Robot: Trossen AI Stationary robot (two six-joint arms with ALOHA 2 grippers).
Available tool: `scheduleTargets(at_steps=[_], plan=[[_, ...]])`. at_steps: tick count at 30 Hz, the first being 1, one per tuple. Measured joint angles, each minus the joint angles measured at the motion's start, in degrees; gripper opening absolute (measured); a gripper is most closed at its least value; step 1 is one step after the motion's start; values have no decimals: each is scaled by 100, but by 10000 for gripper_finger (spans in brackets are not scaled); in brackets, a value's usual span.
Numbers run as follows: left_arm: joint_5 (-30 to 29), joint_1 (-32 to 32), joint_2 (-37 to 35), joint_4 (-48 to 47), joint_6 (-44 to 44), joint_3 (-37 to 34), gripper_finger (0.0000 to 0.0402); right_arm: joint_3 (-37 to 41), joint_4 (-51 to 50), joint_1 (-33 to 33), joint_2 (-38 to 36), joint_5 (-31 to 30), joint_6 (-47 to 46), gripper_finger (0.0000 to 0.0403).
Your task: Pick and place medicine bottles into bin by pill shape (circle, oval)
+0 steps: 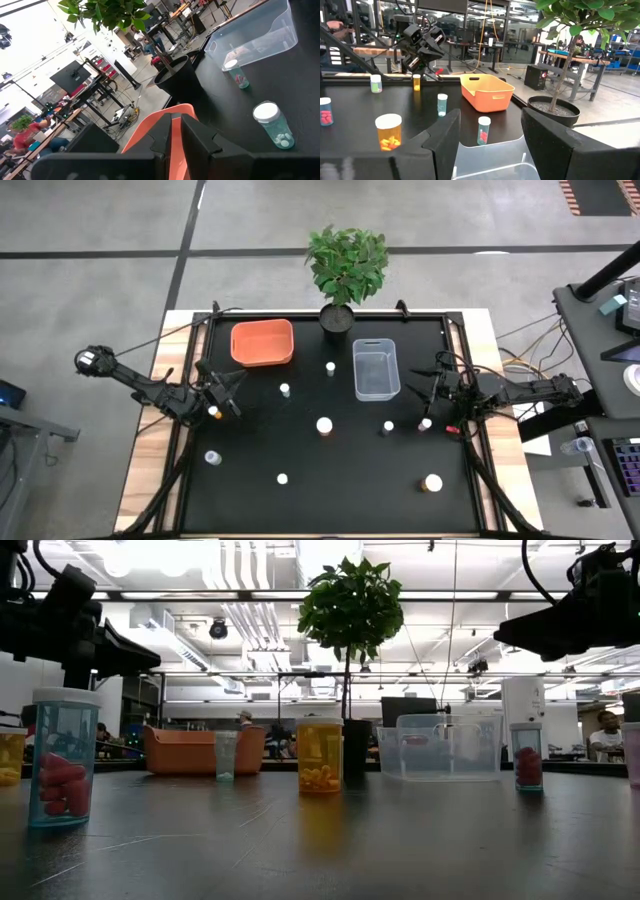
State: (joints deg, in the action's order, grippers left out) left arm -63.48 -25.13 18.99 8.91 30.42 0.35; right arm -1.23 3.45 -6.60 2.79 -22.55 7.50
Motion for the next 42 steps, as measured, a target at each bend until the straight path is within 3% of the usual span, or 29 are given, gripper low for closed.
scheduleTargets(at_steps=[7, 9, 12, 15, 24, 28, 33, 38, 42], plan=[[0, 1, 1, 0, -1, -1, 25, 0, 0, 1, 0, 0, -61, 203], [0, -1, 2, 0, 5, 0, 25, 0, -6, -1, 0, 67, -1223, 203], [-15, 3, 0, 1, 41, -1, 25, 0, -1, -1, 0, 176, -3988, 203], [-26, 3, -1, 2, 38, 1, 25, 0, -1, 7, 2, 1, -4867, 203], [37, 7, 13, 354, -158, 1, 25, 0, 8, 5, -4, -43, -4697, 203], [309, 10, 60, 1575, -780, -1, 25, 0, 27, 5, -4, -261, -4737, 203], [940, 12, 98, 3162, -782, -1, 25, 0, 25, 5, -4, -298, -4733, 203], [1075, 12, 85, 3618, -2191, -1, 25, 0, 70, 38, -7, -841, -3635, 203], [1078, 12, 96, 3615, -2587, -1, 25, 0, 64, 38, 2, -1107, -3302, 203]])
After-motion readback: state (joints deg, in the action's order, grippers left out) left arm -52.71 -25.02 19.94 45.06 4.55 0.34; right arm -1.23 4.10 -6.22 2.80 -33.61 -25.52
